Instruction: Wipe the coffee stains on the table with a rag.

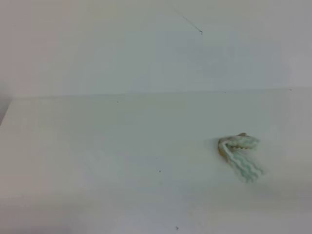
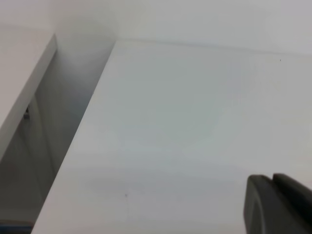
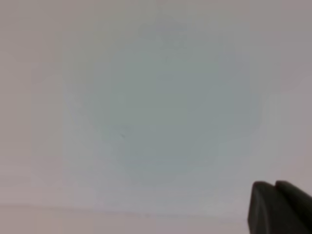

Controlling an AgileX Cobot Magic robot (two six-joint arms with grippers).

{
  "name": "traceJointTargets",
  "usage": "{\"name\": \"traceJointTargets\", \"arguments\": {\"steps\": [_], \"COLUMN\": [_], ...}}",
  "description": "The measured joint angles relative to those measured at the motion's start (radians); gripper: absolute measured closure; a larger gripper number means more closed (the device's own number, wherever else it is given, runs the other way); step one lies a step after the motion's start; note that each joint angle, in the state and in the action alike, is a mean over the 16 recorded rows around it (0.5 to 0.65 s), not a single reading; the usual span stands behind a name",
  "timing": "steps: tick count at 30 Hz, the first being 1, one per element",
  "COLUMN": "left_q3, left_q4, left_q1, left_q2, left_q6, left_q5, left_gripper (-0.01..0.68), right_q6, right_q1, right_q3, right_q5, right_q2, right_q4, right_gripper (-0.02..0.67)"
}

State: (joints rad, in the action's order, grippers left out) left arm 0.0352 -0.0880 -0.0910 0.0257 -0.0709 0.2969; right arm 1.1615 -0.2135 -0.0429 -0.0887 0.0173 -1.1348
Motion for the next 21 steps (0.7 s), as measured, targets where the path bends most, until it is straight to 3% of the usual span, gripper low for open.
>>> {"name": "traceJointTargets", "arguments": {"steps": [5,14,21], "left_q3": [0.002,0.002,0.002], "left_q4": [0.000,0.000,0.000], "left_q1": [0.000,0.000,0.000], "left_q2": [0.002,0.002,0.002], "left_q6": [0.000,0.000,0.000], "left_q5": [-0.001,-0.001,-0.001], "left_gripper": [0.672,0.672,0.672], "right_q6": [-0.312,-0.966,-1.208], "right_q1": [0.000,0.002,0.032], "right_q3": [0.031,0.056,0.060], "right_q5": [0.070,0.191,0.305], "right_q2": [0.000,0.000,-0.001], "right_q4": [0.283,0.931,1.223], "right_gripper": [0.648,0.648,0.648]}}
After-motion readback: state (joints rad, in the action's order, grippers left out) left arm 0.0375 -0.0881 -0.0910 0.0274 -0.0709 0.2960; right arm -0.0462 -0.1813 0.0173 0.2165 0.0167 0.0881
